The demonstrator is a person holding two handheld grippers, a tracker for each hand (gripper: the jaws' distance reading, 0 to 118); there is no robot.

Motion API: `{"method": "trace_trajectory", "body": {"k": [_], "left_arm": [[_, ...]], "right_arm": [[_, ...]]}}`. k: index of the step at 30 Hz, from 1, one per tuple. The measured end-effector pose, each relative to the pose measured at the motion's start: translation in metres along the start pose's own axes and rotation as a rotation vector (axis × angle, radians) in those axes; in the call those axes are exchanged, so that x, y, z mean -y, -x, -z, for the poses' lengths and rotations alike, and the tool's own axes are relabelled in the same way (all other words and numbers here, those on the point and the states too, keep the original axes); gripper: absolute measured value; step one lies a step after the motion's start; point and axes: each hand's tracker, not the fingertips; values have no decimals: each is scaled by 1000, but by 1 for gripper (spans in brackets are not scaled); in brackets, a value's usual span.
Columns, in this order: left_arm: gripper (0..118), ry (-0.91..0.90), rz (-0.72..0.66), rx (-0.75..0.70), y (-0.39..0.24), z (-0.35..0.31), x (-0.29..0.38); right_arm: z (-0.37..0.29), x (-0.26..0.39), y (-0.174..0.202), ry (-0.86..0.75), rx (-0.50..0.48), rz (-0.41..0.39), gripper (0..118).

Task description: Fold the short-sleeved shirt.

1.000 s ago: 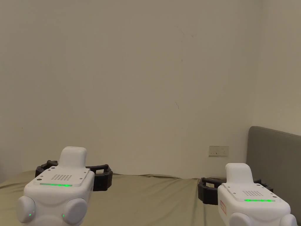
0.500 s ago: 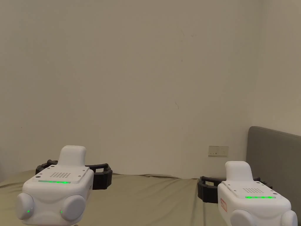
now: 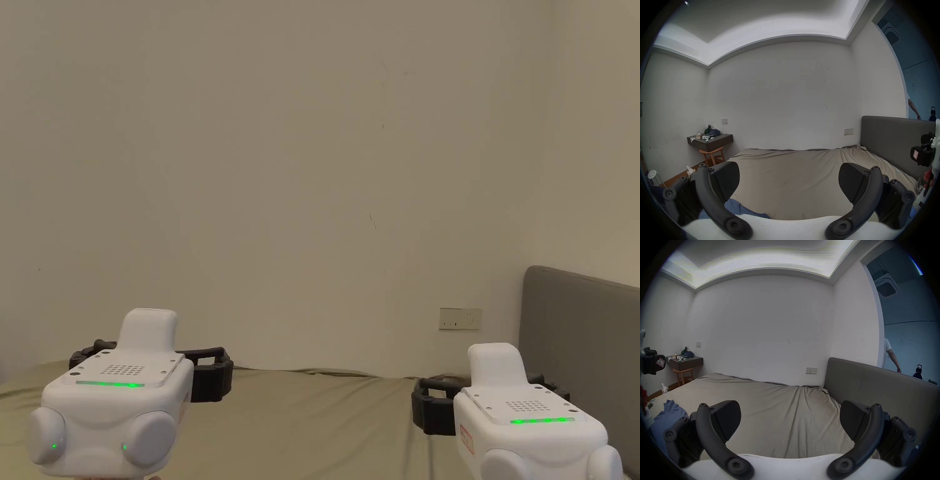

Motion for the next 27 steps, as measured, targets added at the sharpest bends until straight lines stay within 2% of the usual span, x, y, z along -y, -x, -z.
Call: {"method": "trace_trajectory", "body": {"k": [7, 8, 9, 10, 11, 12, 13, 15, 18, 21, 24, 27], "left_arm": [[115, -18, 18, 57, 2, -2, 6], [95, -13, 33, 81, 2, -5, 8], [34, -12, 54, 119, 1, -6, 9], [0, -2, 61, 122, -1, -5, 11], [0, 0, 55, 100, -3, -2, 15], [0, 7, 33, 51, -1, -3, 17], [0, 11, 9, 90, 2, -1, 17], [0, 58, -48, 181, 2, 1, 21], [0, 11, 66, 51, -4, -4, 26], [0, 39, 29, 77, 1, -3, 29], [0, 41, 35, 13, 18, -14, 44], [0, 111, 37, -91, 56, -33, 64]], "right_arm": [[-3, 6, 2, -10, -20, 6, 118], [-6, 9, 0, -21, -39, 10, 112], [-7, 11, 0, -17, -41, 12, 85], [-9, 15, 1, -12, -34, 1, 37], [-10, 19, 2, -12, -27, -13, 3], [-7, 25, 2, 1, 13, -10, 3], [-7, 32, 1, 4, 65, 4, 3], [-9, 42, -8, -1, -81, 69, 3], [-8, 53, -8, 19, -75, 46, 3], [-10, 54, -4, 26, -120, 26, 3], [-10, 55, 17, 34, -172, -9, 3], [-9, 59, 62, 54, -286, -26, 3]]}}
